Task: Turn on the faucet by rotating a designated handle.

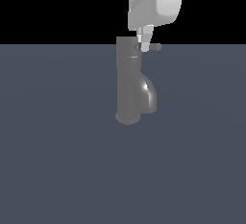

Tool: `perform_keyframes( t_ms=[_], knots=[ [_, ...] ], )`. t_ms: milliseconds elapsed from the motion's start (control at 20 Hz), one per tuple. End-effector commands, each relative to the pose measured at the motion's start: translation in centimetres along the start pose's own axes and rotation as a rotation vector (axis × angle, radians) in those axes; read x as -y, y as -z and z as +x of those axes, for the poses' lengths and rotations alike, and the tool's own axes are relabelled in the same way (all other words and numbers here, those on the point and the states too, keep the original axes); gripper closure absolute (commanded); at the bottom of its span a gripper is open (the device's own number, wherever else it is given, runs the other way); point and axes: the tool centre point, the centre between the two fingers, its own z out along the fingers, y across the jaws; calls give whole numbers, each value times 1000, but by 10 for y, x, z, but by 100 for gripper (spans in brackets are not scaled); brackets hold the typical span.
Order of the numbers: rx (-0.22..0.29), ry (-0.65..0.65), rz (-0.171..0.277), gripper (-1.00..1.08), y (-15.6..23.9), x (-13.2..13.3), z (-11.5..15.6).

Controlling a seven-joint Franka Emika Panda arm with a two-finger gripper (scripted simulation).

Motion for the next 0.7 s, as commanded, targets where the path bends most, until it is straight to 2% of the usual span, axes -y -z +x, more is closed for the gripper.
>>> perform_keyframes(
  t_ms=[0,300,350,400,650],
  knots=[
    [-1,-24,2,108,0,-2,24],
    [-1,-26,2,108,0,-1,50],
    [-1,-26,2,108,0,-1,50],
    [1,4,1,108,0,3,32],
    [0,0,1,108,0,11,41]
  ],
)
